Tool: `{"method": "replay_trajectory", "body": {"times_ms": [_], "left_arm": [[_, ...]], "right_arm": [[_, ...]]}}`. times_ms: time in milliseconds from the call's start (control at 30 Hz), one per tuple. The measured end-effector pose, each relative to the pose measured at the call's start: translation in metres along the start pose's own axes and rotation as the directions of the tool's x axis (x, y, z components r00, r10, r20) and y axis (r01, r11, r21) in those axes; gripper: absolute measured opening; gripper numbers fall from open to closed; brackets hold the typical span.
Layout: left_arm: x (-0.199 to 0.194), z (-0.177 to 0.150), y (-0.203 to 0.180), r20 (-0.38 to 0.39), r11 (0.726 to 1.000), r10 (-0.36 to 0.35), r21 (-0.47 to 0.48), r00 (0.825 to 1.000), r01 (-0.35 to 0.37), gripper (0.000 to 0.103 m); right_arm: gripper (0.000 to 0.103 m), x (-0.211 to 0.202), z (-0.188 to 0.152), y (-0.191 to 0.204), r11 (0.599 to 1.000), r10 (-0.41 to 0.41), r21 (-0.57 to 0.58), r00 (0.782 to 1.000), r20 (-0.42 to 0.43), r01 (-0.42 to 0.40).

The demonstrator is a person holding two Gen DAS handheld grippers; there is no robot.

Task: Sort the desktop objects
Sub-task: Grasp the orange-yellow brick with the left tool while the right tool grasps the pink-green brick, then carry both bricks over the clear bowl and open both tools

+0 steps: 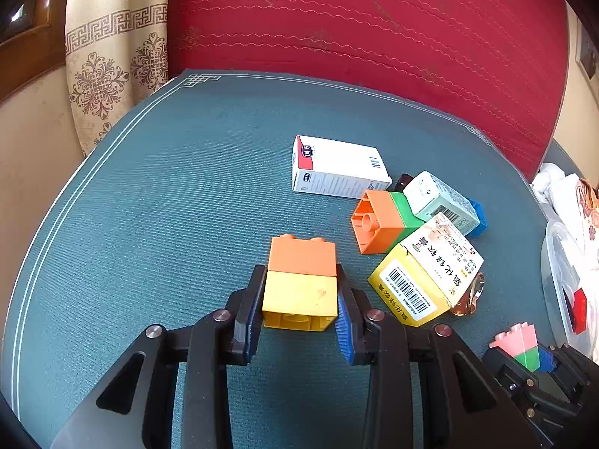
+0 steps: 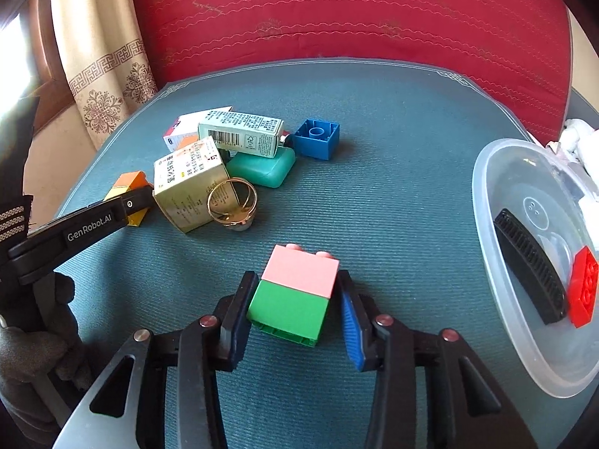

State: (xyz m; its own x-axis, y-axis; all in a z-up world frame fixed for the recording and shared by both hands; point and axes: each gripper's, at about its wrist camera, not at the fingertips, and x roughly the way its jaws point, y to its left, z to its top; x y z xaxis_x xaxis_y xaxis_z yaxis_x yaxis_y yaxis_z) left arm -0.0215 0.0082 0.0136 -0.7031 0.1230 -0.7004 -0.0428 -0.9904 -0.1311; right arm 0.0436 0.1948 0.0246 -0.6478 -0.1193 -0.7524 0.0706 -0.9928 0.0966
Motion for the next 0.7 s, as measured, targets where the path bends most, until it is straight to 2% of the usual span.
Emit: {"method": "replay_trajectory", "body": {"times_ms": [67, 700], "left_arm": [[-0.001, -0.001, 0.001, 0.004, 1.0, 0.0, -0.008, 1.0, 0.0, 0.036], [-0.016, -0.014, 0.001, 0.01, 0.999, 0.037, -0.031, 0.999, -0.037, 0.036]], "right_arm": [[0.035, -0.001, 0.0, -0.001, 1.0, -0.002, 0.001, 1.0, 0.001, 0.002], [0.035, -0.031, -0.003, 0.006, 0.997, 0.071, -0.024, 0.996, 0.056, -0.07]]}}
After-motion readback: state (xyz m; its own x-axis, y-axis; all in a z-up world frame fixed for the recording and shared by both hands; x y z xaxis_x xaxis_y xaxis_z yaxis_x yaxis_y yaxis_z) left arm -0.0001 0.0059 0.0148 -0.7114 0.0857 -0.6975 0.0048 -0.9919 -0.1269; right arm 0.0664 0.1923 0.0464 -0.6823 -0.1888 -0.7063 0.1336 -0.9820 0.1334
